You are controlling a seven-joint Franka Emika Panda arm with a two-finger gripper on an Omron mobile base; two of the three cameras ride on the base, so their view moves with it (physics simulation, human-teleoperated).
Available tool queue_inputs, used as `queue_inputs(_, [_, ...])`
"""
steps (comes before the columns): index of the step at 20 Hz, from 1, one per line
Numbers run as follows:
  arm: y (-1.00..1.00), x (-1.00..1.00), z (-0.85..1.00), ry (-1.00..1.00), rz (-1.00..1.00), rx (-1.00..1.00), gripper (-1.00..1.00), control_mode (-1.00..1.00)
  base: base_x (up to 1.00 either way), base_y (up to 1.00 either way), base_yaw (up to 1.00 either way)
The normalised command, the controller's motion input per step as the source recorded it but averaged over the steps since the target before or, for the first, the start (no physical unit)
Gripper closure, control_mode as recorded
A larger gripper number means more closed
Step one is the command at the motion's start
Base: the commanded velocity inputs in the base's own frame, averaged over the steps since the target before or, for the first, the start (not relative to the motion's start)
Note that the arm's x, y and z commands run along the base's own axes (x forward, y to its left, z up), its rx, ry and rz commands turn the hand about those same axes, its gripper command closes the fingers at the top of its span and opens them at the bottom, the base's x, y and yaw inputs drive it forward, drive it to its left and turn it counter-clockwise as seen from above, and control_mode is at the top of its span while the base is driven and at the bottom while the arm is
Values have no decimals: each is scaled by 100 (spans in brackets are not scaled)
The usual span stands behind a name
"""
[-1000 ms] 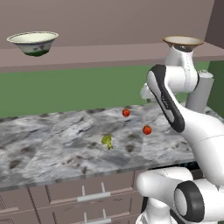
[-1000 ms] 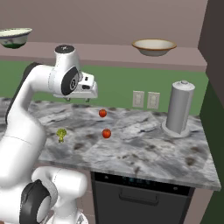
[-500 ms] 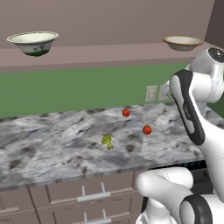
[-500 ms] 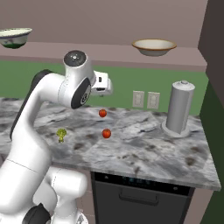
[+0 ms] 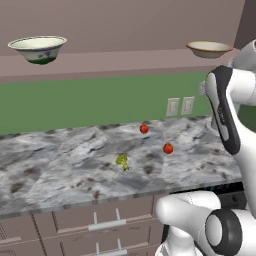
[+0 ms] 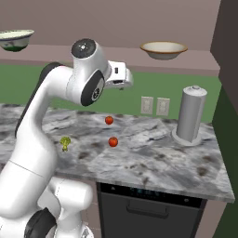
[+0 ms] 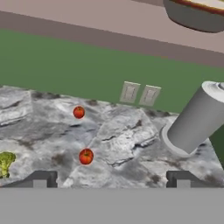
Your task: Pick both bowls and place them on the counter. Then place the apple in one bowl and place the broccoli in the other bowl.
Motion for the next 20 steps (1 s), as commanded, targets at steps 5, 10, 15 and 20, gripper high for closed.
queue_inputs(5, [-9,0,34,-2,-9,-18,-100,-100,0,0,0])
queue_inputs(10, [0,0,22,-10,-2,-20,-100,-100,0,0,0])
queue_inputs(15, [0,1,30,-22,0,-24,-100,-100,0,0,0])
queue_inputs(20, [0,20,37,-16,0,-25,-100,-100,0,0,0])
